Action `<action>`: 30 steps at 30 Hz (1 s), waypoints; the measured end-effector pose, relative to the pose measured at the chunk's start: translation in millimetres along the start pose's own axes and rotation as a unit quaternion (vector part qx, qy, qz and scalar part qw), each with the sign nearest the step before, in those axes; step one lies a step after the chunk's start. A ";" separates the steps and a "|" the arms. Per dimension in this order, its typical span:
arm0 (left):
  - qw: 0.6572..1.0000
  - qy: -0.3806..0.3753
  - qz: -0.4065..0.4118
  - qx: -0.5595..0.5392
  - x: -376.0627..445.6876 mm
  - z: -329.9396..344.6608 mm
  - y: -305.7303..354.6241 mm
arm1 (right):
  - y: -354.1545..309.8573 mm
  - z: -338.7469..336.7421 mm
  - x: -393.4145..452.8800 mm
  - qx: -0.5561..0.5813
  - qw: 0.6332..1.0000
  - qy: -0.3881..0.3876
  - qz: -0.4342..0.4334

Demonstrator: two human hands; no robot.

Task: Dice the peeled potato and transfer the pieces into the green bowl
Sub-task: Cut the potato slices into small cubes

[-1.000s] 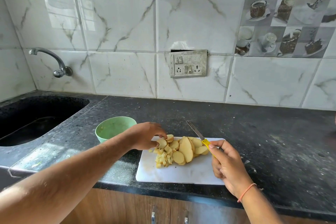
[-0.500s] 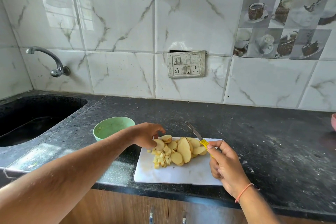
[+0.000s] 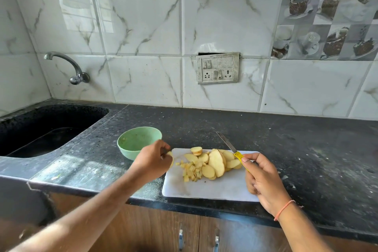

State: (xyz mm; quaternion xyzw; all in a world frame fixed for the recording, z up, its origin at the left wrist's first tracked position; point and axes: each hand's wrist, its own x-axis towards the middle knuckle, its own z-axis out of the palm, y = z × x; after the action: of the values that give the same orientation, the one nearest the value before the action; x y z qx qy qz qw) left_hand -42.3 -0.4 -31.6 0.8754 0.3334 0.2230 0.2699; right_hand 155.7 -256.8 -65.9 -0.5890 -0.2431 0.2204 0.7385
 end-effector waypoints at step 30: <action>0.980 -0.143 0.048 -0.133 -24.7 9.6 -54.9 | 20.0 139.3 -75.6 -0.718 0.681 -0.014 -0.147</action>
State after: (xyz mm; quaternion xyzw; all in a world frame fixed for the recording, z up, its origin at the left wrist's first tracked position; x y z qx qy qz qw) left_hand -79.0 13.7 -78.1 0.8695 0.2169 0.1507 0.4174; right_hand 9.4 -192.5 -66.8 -0.8920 -0.4206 -0.1249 0.1090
